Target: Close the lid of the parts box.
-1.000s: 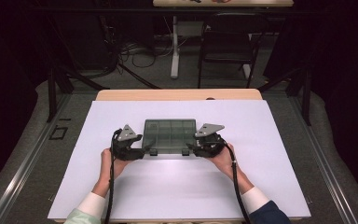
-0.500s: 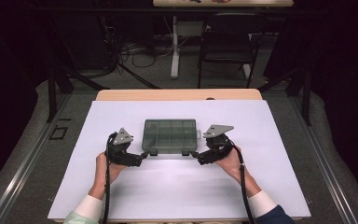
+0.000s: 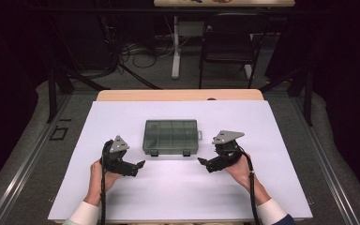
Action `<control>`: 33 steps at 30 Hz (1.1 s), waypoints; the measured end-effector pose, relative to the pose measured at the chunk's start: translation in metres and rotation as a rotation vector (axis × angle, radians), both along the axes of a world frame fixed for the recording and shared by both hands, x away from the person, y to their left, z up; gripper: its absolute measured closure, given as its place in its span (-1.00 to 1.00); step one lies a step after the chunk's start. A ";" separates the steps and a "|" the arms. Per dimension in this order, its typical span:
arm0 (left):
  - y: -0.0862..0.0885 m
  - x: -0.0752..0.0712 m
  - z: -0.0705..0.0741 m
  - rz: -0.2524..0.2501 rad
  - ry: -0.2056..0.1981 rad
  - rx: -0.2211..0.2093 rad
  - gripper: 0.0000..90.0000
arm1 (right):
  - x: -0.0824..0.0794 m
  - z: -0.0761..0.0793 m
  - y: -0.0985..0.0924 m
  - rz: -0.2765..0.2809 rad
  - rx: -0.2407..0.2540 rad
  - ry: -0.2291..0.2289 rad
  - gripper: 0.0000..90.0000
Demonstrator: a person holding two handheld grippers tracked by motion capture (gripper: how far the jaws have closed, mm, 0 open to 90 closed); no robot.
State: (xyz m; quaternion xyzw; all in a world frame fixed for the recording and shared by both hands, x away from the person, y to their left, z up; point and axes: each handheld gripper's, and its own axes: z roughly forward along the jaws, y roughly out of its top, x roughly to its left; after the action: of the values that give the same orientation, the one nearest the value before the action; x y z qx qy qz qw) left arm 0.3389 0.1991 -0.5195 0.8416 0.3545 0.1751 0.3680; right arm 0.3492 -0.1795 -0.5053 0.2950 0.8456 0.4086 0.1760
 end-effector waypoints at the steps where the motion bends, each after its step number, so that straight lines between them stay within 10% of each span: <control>1: 0.001 -0.001 0.000 0.001 0.001 0.004 -1.00 | -0.001 0.000 -0.001 -0.004 0.001 0.005 -0.99; 33: 0.015 -0.038 -0.021 0.011 -0.005 -0.013 -1.00 | -0.044 -0.016 -0.051 -0.076 -0.023 -0.017 -1.00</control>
State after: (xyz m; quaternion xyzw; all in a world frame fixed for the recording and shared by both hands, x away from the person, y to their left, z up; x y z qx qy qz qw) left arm 0.3013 0.2144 -0.5400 0.8368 0.3593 0.1767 0.3734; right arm 0.3055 -0.2307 -0.5211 0.3213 0.8369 0.3945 0.2018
